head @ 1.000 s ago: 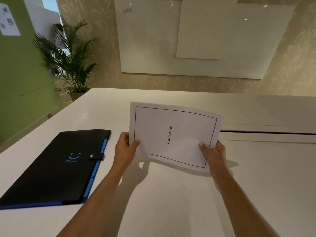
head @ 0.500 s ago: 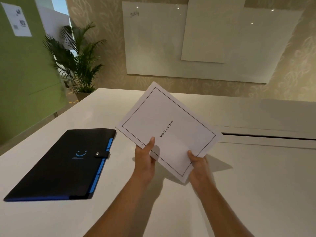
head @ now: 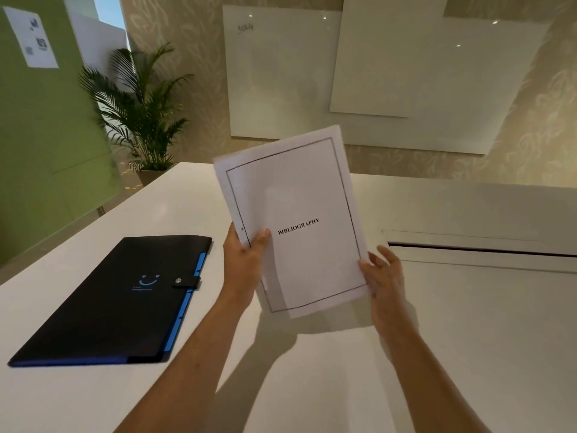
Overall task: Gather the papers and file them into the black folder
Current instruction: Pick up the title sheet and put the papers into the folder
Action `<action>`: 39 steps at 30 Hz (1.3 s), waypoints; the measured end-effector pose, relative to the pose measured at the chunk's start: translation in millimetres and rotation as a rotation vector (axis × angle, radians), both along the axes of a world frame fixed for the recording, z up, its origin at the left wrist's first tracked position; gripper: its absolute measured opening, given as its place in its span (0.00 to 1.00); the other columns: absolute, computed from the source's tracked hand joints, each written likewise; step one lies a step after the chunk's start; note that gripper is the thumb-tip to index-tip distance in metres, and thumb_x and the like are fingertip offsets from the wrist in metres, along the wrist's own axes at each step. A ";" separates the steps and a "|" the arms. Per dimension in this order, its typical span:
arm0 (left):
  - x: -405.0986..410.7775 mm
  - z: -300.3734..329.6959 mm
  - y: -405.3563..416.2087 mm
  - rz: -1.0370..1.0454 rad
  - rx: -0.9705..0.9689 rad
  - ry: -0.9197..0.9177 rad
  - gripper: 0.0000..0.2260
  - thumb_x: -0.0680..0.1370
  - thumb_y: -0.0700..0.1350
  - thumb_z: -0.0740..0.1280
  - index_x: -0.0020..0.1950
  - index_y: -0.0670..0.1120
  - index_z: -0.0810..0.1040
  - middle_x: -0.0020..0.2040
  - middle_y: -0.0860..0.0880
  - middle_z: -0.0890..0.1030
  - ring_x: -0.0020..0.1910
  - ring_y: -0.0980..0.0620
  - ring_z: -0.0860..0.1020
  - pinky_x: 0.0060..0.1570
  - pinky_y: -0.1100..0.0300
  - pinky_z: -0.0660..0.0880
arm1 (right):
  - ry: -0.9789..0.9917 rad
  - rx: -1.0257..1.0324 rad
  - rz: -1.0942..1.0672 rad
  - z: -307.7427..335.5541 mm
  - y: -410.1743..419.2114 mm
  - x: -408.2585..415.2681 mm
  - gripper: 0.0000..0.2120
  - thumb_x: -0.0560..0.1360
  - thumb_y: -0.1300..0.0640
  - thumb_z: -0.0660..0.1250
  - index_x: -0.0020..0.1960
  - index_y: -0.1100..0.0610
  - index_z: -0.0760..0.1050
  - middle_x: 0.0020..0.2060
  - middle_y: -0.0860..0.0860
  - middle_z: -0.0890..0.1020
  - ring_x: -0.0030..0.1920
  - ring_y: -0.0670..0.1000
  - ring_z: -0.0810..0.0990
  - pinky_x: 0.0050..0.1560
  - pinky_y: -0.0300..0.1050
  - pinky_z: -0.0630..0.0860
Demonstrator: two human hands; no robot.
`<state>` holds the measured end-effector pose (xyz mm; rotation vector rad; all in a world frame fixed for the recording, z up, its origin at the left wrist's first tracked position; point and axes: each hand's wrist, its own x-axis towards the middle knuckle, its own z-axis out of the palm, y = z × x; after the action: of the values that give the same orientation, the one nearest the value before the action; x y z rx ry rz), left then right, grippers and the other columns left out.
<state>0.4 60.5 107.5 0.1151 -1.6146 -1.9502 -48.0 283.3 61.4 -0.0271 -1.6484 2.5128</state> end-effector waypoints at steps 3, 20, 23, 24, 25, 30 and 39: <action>3.5 10.5 -3.6 -0.048 -0.124 0.020 0.13 0.78 0.44 0.68 0.59 0.56 0.73 0.54 0.51 0.81 0.51 0.50 0.81 0.46 0.56 0.82 | 0.190 0.197 0.071 23.4 11.1 -1.1 0.26 0.68 0.58 0.72 0.64 0.52 0.72 0.59 0.53 0.80 0.56 0.49 0.81 0.55 0.43 0.77; 4.3 -32.5 18.2 -0.025 -0.189 -0.028 0.15 0.76 0.40 0.69 0.57 0.54 0.70 0.53 0.53 0.79 0.51 0.54 0.80 0.45 0.63 0.79 | 0.241 0.391 -0.062 14.6 -11.6 19.5 0.19 0.68 0.57 0.69 0.58 0.52 0.71 0.50 0.47 0.82 0.46 0.40 0.82 0.43 0.36 0.79; 2.2 -32.9 21.9 0.015 -0.198 -0.039 0.13 0.77 0.38 0.67 0.58 0.50 0.70 0.51 0.56 0.78 0.49 0.58 0.79 0.44 0.66 0.78 | 0.246 0.423 -0.099 11.0 -15.9 19.6 0.14 0.70 0.58 0.68 0.54 0.48 0.71 0.48 0.45 0.81 0.43 0.37 0.81 0.41 0.32 0.77; 1.5 -31.6 22.3 0.011 -0.196 -0.043 0.12 0.78 0.38 0.66 0.57 0.51 0.70 0.51 0.56 0.78 0.49 0.59 0.79 0.44 0.67 0.79 | 0.243 0.440 -0.106 11.2 -16.4 18.5 0.14 0.72 0.61 0.69 0.53 0.49 0.71 0.48 0.45 0.81 0.44 0.39 0.81 0.41 0.32 0.77; 0.9 -30.3 22.2 0.002 -0.199 -0.049 0.12 0.79 0.39 0.66 0.57 0.52 0.69 0.51 0.57 0.77 0.49 0.60 0.79 0.44 0.67 0.79 | 0.236 0.454 -0.109 12.3 -16.2 17.1 0.14 0.74 0.64 0.69 0.54 0.50 0.71 0.47 0.46 0.81 0.45 0.42 0.81 0.41 0.33 0.76; -3.8 -24.4 15.1 -0.044 -0.250 -0.186 0.11 0.80 0.40 0.64 0.60 0.50 0.67 0.49 0.57 0.77 0.44 0.59 0.78 0.35 0.70 0.77 | 0.078 0.543 -0.044 16.3 -11.5 1.1 0.11 0.72 0.64 0.67 0.51 0.52 0.74 0.44 0.48 0.82 0.41 0.50 0.81 0.42 0.45 0.77; -16.6 -59.8 0.0 -0.093 -0.492 -0.638 0.18 0.78 0.40 0.60 0.67 0.42 0.64 0.50 0.47 0.76 0.42 0.54 0.75 0.40 0.58 0.73 | -0.278 0.753 0.146 -13.9 -17.0 -7.9 0.22 0.69 0.64 0.62 0.62 0.56 0.70 0.47 0.53 0.81 0.37 0.53 0.79 0.36 0.46 0.74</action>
<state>-16.2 60.5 47.6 0.5100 -2.5046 -1.5990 -55.9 266.3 47.4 -0.1882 -2.6847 1.8685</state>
